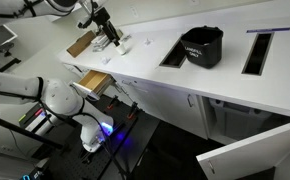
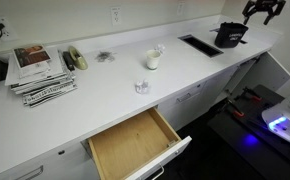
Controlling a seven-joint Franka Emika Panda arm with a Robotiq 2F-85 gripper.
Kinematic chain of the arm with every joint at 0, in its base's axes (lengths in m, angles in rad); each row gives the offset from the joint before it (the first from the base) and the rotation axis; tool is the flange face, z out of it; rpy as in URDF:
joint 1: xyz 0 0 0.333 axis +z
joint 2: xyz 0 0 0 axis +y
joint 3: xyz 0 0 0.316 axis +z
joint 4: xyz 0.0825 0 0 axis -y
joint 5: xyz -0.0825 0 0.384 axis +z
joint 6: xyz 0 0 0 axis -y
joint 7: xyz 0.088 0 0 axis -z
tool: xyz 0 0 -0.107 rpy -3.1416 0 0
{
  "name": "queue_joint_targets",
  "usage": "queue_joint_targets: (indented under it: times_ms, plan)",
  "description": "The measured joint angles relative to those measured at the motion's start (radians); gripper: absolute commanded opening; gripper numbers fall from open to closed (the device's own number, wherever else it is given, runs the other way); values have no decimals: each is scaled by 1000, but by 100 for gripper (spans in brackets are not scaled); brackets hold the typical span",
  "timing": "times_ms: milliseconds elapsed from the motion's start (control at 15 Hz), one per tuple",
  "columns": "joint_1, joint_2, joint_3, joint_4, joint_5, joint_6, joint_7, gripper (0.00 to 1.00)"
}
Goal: Close the bottom cabinet door
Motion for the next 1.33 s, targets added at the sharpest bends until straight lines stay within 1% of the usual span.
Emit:
queue_joint_targets:
  times_ms: [200, 333, 467, 667, 800, 867, 1267, 1333]
  plan:
    - [-103, -79, -60, -124, -41, 14, 33, 100]
    - [-185, -118, -99, -202, -90, 60, 52, 100]
    - [-270, -138, -135, -263, -150, 129, 76, 100]
    - [-401, -139, -179, -318, -239, 250, 119, 100]
    - [-470, -130, -185, -322, -264, 304, 148, 100]
    - [-483, -125, -185, -321, -265, 312, 155, 100]
    - [-486, -119, -178, -320, -265, 315, 164, 100]
    - [-495, -114, -175, -319, -266, 330, 174, 100]
